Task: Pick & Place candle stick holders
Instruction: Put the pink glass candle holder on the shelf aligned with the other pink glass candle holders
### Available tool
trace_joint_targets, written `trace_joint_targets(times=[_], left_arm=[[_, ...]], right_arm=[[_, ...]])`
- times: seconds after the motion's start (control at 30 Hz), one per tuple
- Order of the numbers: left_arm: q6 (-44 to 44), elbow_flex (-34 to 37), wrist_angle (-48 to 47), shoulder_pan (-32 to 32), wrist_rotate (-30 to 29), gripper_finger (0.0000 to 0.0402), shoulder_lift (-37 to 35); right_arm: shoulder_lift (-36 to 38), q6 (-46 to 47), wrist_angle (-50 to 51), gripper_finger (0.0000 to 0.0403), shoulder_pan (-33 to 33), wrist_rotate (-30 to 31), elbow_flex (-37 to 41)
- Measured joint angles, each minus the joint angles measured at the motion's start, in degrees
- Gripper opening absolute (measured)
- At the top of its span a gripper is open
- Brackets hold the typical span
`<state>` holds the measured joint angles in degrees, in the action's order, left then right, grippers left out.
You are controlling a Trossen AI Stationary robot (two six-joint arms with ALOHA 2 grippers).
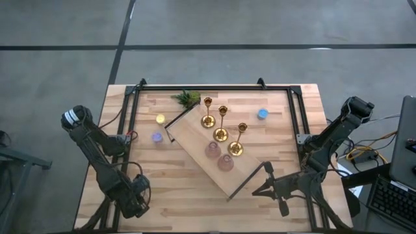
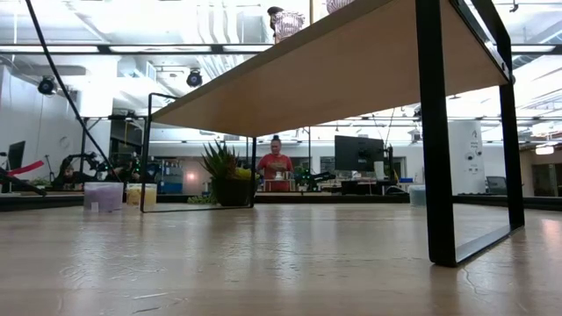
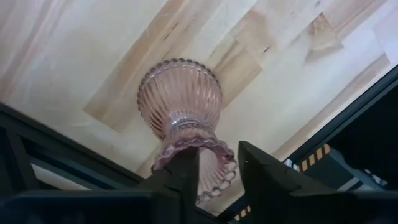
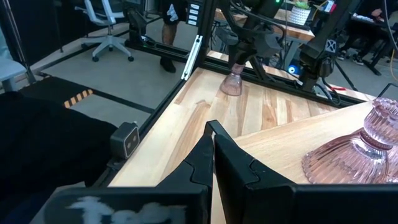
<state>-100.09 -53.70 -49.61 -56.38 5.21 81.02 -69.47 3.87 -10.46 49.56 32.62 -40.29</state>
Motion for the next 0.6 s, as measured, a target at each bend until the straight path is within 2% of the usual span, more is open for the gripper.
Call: trace_joint_targets(times=[0.17,0.6], left_arm=[[2.6,0.0,-0.4,0.0,-2.3,0.004,0.1],[6.5,-1.0,-3.0,0.4,-5.9,0.0039,0.1]], right_arm=[[0.0,0.0,0.0,0.0008,0.0,0.1,0.0],[0.0,0.0,0.0,0.0008,-0.9,0.1,0.0]])
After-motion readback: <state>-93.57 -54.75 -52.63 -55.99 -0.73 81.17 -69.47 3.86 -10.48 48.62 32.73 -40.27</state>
